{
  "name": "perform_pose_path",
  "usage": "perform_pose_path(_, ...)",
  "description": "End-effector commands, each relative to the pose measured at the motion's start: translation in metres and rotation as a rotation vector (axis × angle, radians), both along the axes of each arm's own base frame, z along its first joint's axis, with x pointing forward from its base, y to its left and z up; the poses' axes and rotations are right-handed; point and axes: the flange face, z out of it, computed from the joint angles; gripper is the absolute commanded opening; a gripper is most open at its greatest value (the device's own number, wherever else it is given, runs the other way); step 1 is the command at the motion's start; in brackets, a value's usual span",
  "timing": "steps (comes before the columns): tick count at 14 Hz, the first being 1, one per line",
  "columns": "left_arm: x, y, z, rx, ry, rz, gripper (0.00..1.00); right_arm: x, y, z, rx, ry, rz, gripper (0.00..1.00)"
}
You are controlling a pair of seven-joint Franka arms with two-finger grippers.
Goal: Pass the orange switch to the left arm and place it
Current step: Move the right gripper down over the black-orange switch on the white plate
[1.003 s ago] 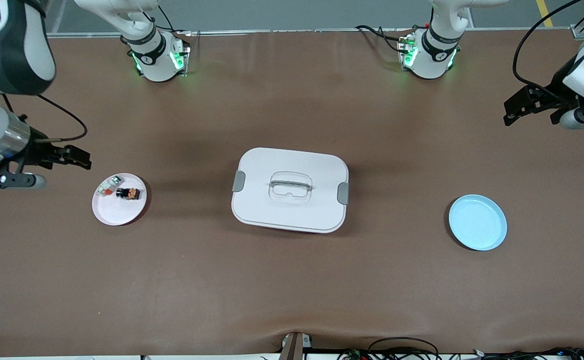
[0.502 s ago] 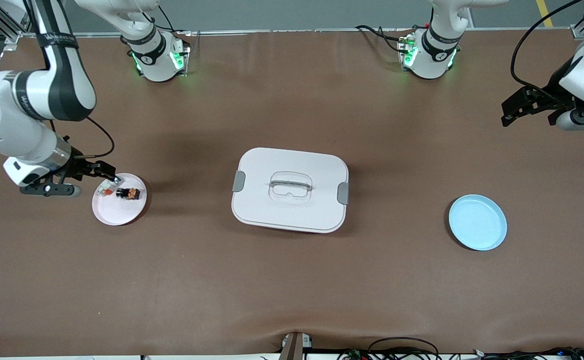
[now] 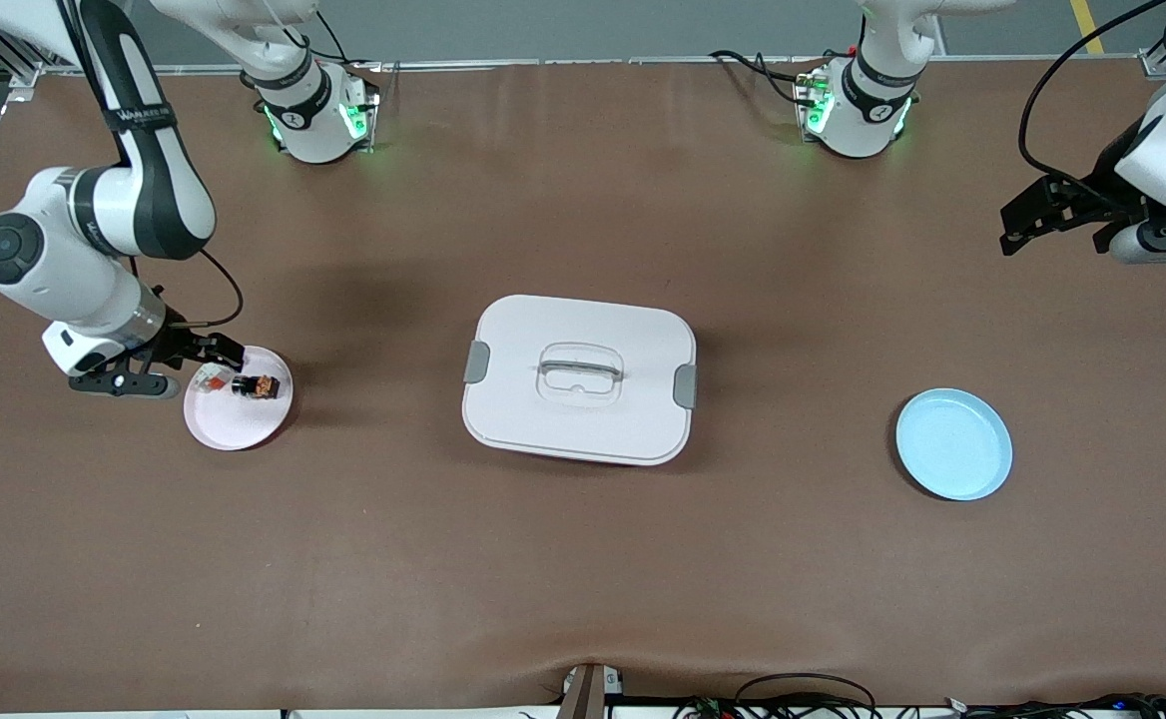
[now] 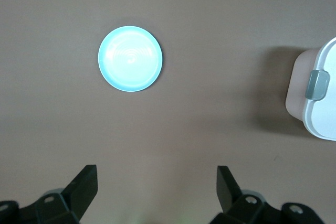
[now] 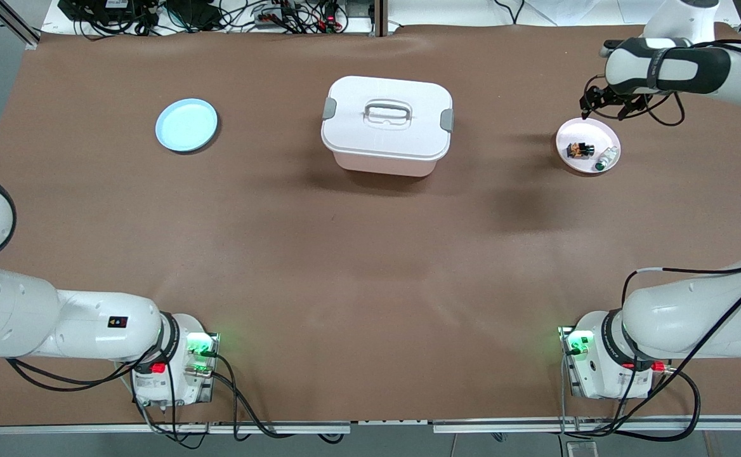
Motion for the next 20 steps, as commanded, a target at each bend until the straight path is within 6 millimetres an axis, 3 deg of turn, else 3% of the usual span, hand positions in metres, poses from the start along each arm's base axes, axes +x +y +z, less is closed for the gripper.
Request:
perform_pose_path(1, 0.002, -0.002, 0.005, -0.012, -0.010, 0.006, 1.00, 0.004, -0.003, -0.028, 0.000, 0.009, 0.000, 1.00)
perform_pose_path(8, 0.003, 0.002, 0.004, -0.011, -0.009, 0.012, 1.00, 0.007, -0.008, -0.087, 0.003, 0.015, -0.003, 1.00)
perform_pose_path(20, 0.003, -0.003, 0.006, -0.014, -0.015, 0.003, 1.00, 0.010, -0.011, -0.111, 0.003, 0.029, -0.004, 1.00)
